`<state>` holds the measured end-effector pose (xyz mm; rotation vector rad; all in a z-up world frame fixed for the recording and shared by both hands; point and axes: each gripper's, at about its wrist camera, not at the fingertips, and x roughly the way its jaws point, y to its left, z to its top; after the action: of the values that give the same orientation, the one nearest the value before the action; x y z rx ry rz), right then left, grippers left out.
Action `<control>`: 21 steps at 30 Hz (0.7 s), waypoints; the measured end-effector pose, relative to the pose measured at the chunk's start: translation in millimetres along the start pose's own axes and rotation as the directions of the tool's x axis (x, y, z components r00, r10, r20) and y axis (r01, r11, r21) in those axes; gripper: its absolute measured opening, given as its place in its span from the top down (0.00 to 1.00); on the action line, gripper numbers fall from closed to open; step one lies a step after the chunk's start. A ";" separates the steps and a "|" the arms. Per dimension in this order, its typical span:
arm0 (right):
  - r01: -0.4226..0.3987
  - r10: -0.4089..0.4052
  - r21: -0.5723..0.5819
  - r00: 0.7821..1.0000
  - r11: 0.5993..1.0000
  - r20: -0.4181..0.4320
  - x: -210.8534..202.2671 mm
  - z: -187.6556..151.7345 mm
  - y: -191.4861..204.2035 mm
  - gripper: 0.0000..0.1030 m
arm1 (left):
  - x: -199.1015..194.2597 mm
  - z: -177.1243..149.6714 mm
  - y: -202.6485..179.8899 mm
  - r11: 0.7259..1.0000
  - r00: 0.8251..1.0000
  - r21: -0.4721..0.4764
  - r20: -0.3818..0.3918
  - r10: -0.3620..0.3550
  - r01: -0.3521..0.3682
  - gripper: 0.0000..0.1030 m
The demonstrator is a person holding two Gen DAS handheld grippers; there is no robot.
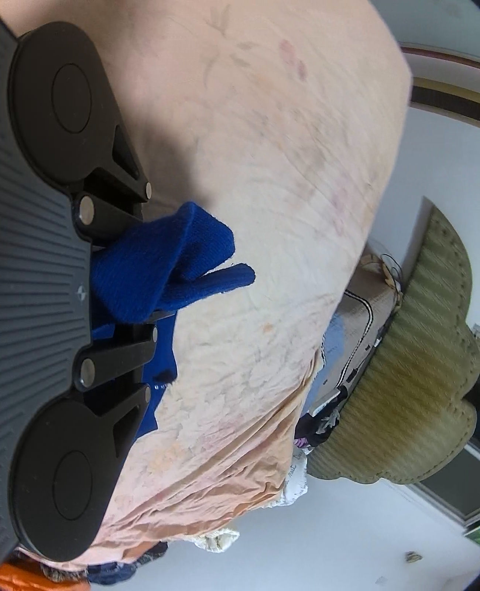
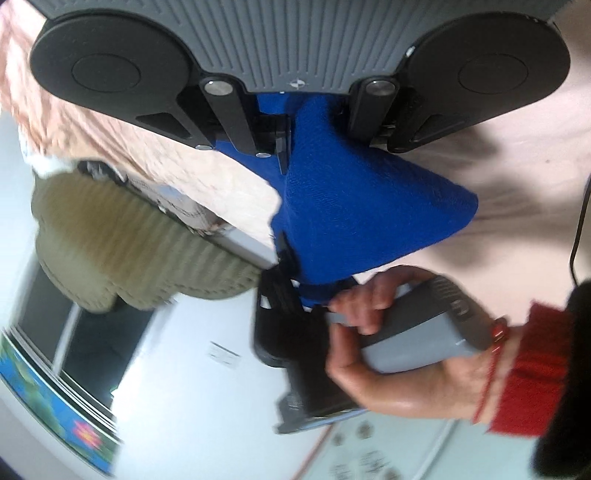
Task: Fold small clothes
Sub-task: 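Grasp the blue sweater edge with both grippers and lift it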
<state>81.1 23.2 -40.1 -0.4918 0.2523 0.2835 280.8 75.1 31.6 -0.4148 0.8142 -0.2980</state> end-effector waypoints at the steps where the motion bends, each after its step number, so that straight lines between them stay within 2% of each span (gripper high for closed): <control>1: 0.003 -0.003 0.030 1.000 1.000 0.000 -4.6 -3.1 -7.7 0.91 | 0.3 -0.7 -8.9 1.000 1.000 0.009 0.007 0.008 -0.008 0.88; 6: -0.008 0.011 0.200 1.000 0.980 -0.014 -22.9 -25.3 -45.1 0.92 | 6.2 -5.3 -49.4 0.998 0.999 0.044 0.035 0.031 -0.032 0.88; 11: -0.030 0.042 0.367 0.999 0.930 -0.024 -35.4 -51.3 -75.8 0.93 | 24.3 -13.9 -95.0 0.992 0.998 0.119 0.036 0.043 -0.047 0.88; 14: -0.043 0.065 0.474 0.997 0.880 -0.030 -40.4 -69.0 -98.0 0.93 | 40.1 -22.1 -120.7 0.986 0.999 0.158 0.018 0.044 -0.047 0.88; 18: -0.059 0.103 0.619 0.994 0.783 -0.036 -45.0 -96.4 -127.2 0.93 | 64.2 -35.7 -152.7 0.977 0.999 0.209 -0.013 0.042 -0.039 0.88; 21: -0.064 0.129 0.685 0.991 0.725 -0.043 -40.2 -113.4 -147.4 0.93 | 83.6 -47.9 -175.3 0.970 0.998 0.242 -0.043 0.041 -0.029 0.88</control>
<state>72.6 -165.7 -61.7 0.2540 0.4477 0.2491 282.2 -125.0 30.6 -0.1658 0.8197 -0.3701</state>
